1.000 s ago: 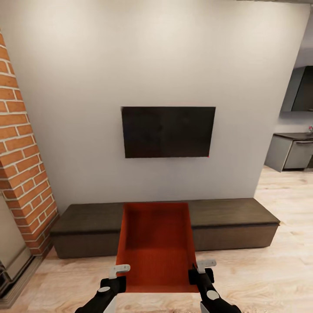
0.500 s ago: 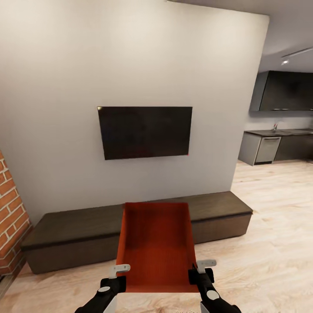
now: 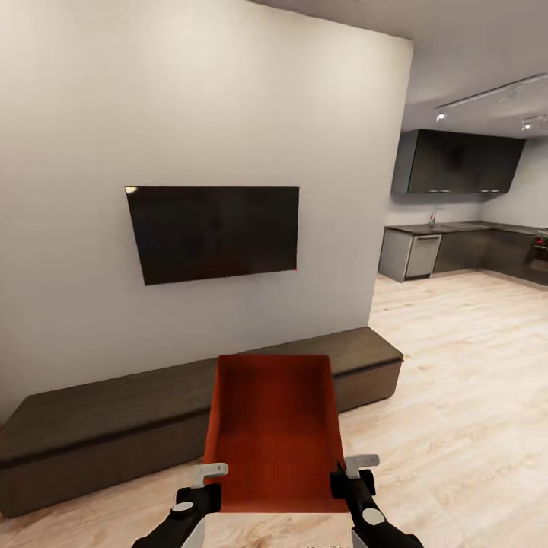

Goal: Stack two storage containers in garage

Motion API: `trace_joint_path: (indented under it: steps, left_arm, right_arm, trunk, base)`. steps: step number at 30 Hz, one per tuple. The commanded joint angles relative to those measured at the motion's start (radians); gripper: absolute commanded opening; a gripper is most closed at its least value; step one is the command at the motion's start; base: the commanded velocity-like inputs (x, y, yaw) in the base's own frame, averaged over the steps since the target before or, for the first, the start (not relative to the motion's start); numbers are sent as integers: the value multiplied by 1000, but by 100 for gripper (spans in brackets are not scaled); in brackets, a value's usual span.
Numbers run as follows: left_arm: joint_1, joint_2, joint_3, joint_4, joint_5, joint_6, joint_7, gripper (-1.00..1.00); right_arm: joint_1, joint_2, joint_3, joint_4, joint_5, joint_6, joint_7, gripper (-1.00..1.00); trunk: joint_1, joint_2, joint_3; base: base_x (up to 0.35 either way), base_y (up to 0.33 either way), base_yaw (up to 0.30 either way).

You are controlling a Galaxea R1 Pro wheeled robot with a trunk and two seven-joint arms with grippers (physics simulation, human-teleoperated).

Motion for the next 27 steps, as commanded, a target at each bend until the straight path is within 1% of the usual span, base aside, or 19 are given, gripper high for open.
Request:
trace_joint_path:
  steps: [1, 27]
  left_arm:
    - [0, 5, 12, 1, 11, 4, 30, -100]
    - [-1, 5, 12, 1, 11, 4, 30, -100]
  right_arm:
    - [-2, -2, -19, -1, -8, -40, -51, -100]
    - [-2, -2, -21, -2, -10, -40, -47, -100]
  trunk:
    - [0, -1, -2]
    - [0, -1, -2]
  base:
    - [0, 0, -278]
    - [0, 0, -278]
